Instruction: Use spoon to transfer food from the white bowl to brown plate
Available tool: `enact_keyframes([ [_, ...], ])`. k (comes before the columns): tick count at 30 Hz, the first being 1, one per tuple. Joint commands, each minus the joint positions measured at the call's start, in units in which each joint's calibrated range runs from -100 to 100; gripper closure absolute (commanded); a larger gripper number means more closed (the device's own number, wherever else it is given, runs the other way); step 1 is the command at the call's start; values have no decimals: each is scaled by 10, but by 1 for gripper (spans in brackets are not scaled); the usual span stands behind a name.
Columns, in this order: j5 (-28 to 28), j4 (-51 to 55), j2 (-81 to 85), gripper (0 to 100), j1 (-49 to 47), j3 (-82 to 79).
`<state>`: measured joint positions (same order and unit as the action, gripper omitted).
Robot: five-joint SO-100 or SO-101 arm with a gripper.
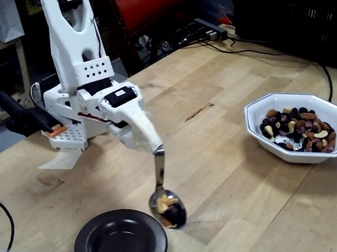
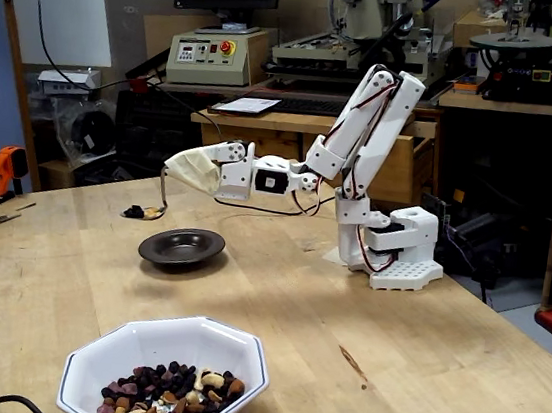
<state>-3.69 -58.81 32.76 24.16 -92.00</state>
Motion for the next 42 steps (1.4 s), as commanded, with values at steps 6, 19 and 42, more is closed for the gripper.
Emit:
enact_keyframes([
  [6,1,-4,22,96,61,-22],
  [19,2,-2,21,96,90,-45],
  [42,110,-2,14,96,108,-47],
])
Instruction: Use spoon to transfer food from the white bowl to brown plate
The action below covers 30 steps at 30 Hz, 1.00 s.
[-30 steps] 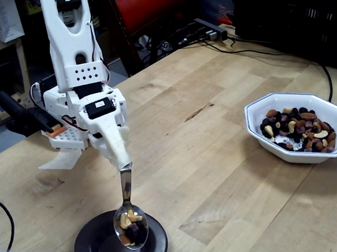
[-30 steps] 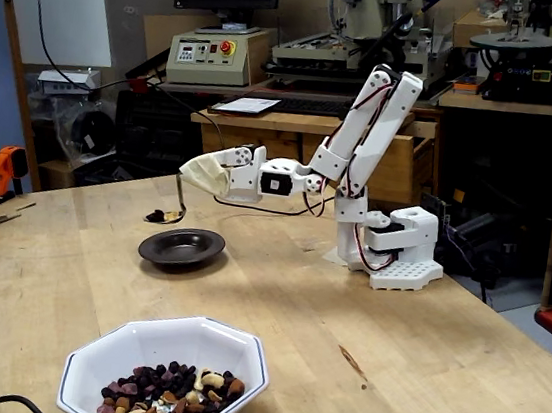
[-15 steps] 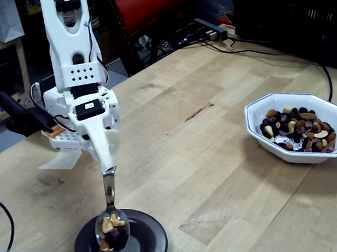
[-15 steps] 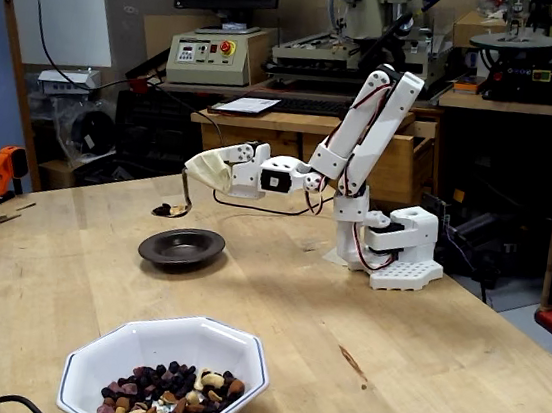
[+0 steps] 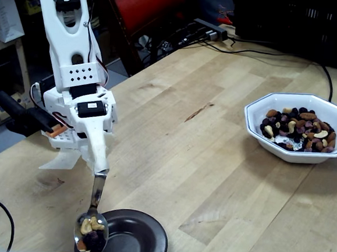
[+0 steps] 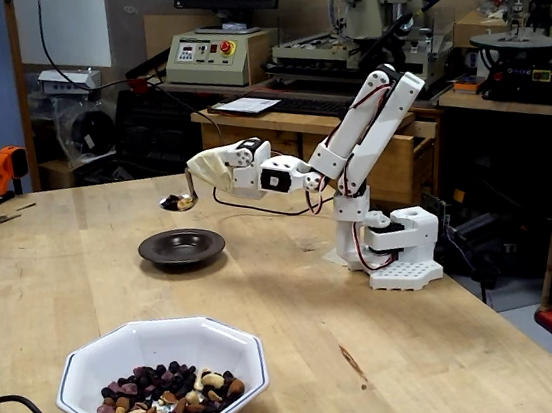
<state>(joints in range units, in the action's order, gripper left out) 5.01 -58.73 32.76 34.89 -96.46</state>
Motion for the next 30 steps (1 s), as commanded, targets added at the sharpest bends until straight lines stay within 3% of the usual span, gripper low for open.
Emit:
enact_keyframes([
  [1,27,-2,14,96,1,-3],
  [11,81,-2,13,96,-4,-3],
  [18,124,-2,13,96,-77,-4],
  [30,133,-2,13,96,-116,-4],
])
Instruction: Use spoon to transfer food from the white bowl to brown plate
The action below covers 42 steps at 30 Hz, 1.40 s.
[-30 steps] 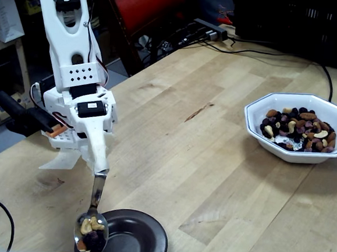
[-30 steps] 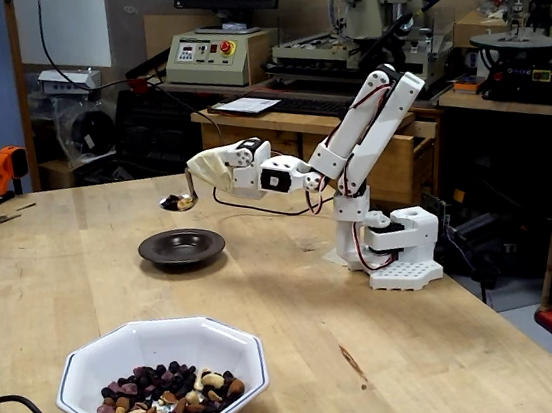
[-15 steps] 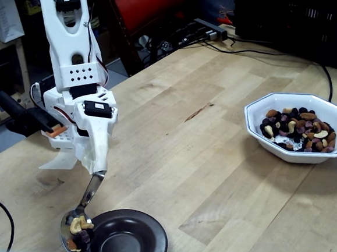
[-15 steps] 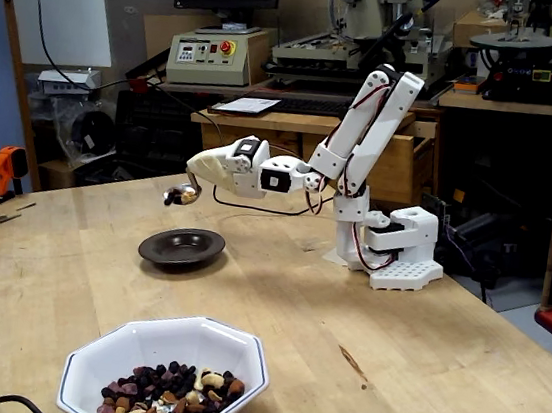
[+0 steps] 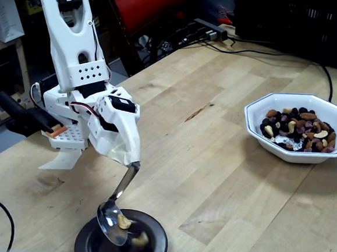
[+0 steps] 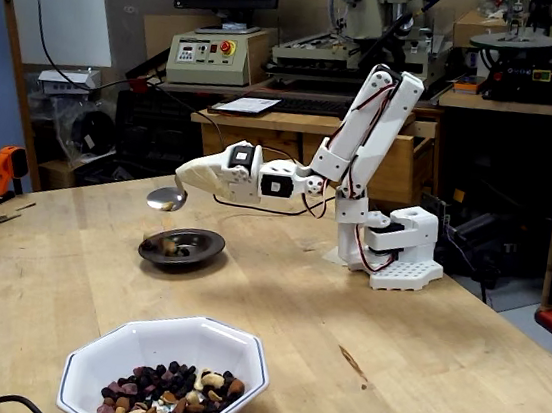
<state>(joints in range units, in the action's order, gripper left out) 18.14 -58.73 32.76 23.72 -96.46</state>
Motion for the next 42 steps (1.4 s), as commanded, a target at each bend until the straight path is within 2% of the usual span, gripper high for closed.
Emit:
enact_keyframes([
  [1,2,-2,13,96,-5,-4],
  [42,3,-2,14,96,-3,-4],
])
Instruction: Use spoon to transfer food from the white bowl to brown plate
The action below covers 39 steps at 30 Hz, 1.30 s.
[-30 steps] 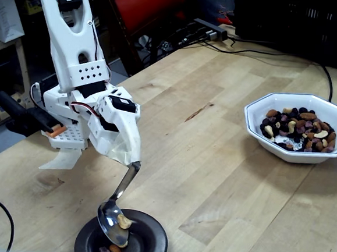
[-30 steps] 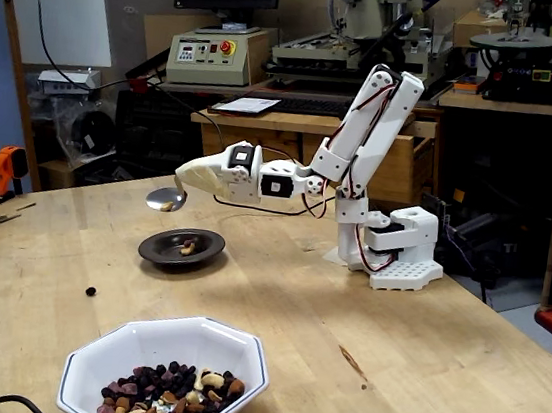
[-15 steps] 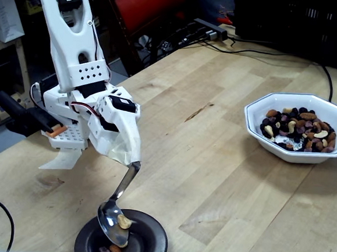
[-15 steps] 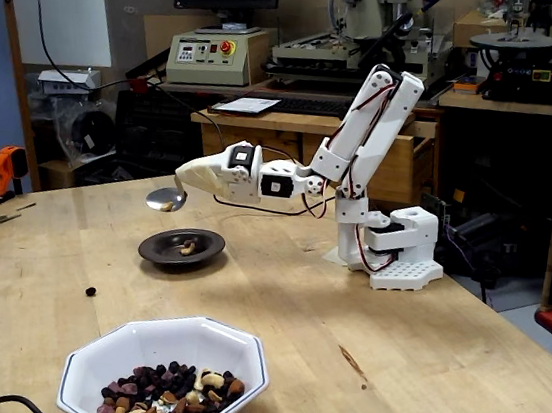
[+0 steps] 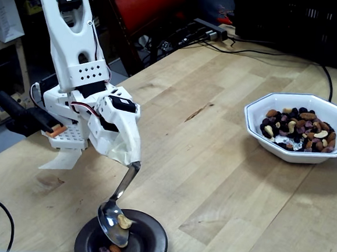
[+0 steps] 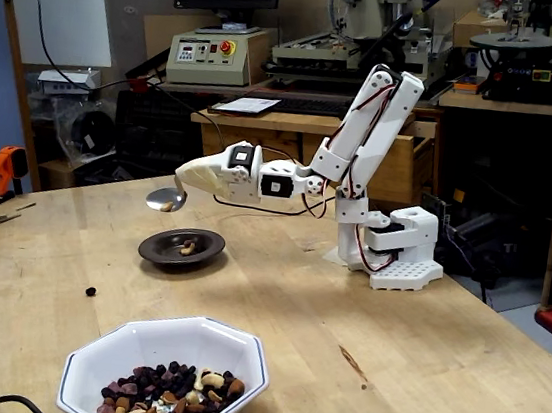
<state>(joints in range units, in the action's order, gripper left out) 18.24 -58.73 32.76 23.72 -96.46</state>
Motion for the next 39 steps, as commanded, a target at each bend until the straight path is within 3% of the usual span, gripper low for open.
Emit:
enact_keyframes([
  [1,6,-2,14,96,-3,-4],
  [10,66,-2,14,96,-3,-4],
  [22,78,-2,14,96,-2,-4],
  [30,158,-2,14,96,-8,-4],
  [39,159,-2,13,96,-5,-4],
])
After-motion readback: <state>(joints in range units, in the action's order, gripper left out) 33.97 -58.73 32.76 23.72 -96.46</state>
